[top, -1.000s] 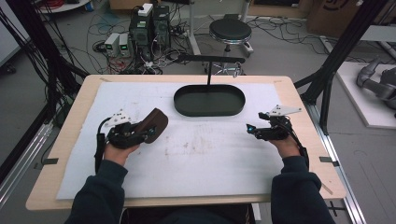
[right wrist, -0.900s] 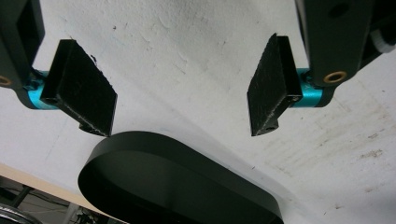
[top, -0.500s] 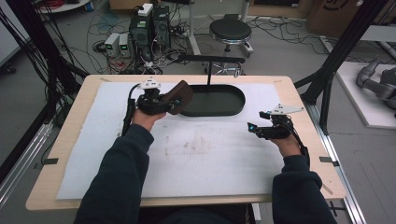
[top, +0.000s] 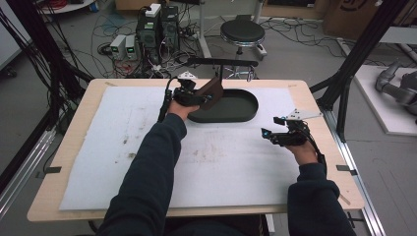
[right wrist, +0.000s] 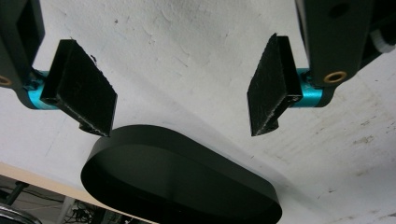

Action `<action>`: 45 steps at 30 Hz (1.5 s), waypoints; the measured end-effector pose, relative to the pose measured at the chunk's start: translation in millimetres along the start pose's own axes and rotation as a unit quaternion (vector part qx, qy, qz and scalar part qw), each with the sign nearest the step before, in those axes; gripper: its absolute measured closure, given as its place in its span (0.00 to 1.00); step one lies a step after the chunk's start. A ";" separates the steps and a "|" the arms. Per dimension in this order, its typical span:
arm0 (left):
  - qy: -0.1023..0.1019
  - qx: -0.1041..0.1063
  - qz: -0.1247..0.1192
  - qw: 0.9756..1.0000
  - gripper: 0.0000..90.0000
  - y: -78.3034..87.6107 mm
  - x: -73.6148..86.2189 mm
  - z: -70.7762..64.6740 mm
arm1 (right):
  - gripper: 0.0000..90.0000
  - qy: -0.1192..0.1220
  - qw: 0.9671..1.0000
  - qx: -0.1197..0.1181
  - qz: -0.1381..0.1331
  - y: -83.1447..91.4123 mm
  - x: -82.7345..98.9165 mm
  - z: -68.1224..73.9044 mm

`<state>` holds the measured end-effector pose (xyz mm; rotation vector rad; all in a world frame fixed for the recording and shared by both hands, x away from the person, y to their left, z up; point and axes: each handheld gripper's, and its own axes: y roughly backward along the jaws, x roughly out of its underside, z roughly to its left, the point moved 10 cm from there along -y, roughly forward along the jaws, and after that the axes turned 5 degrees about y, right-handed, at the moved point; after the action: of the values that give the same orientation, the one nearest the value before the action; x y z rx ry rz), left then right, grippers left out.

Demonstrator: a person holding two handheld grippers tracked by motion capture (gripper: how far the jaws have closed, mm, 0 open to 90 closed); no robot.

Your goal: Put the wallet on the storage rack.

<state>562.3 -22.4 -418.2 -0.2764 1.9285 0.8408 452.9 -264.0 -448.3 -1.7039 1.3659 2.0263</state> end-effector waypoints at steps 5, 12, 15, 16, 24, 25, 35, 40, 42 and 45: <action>0.022 0.005 0.022 1.000 0.71 -20.3 14.9 9.3 | 0.27 0.001 1.000 -0.003 0.001 -0.2 0.8 0.6; 0.055 0.006 0.030 0.998 0.71 -31.6 26.7 24.6 | 0.27 -0.002 1.000 -0.005 0.002 0.7 3.5 -0.1; 0.068 0.009 0.036 0.997 0.71 -34.2 31.1 27.7 | 0.27 -0.002 1.000 -0.004 0.002 0.2 4.1 -0.4; 0.073 0.013 0.037 0.997 0.70 -34.7 32.1 28.0 | 0.27 -0.002 1.000 -0.005 0.003 0.2 4.6 0.1; 0.079 -0.007 0.032 0.996 0.56 -31.2 29.5 34.4 | 0.27 0.001 1.000 -0.007 0.005 0.1 4.7 2.4; 0.076 -0.015 0.030 0.997 0.53 -28.5 27.5 36.4 | 0.27 0.000 1.000 -0.007 0.004 0.3 4.6 2.4; 0.049 -0.088 0.013 0.995 0.48 9.8 20.8 55.9 | 0.27 0.003 1.000 -0.006 0.001 1.9 4.2 2.8; 0.044 -0.077 0.000 0.996 0.40 28.0 21.5 45.1 | 0.27 0.009 1.000 -0.005 0.005 1.2 4.7 4.5; 0.043 -0.072 -0.009 0.996 0.34 38.3 22.5 38.7 | 0.27 0.013 1.000 -0.002 0.009 0.5 5.8 4.3; 0.035 -0.066 -0.033 0.997 0.23 59.8 23.8 30.4 | 0.27 0.024 1.000 0.005 0.019 -0.9 8.1 4.7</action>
<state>540.6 45.3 -421.0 -0.4514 1.9196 0.9271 447.5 -263.5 -455.9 -1.7473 1.4311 2.0068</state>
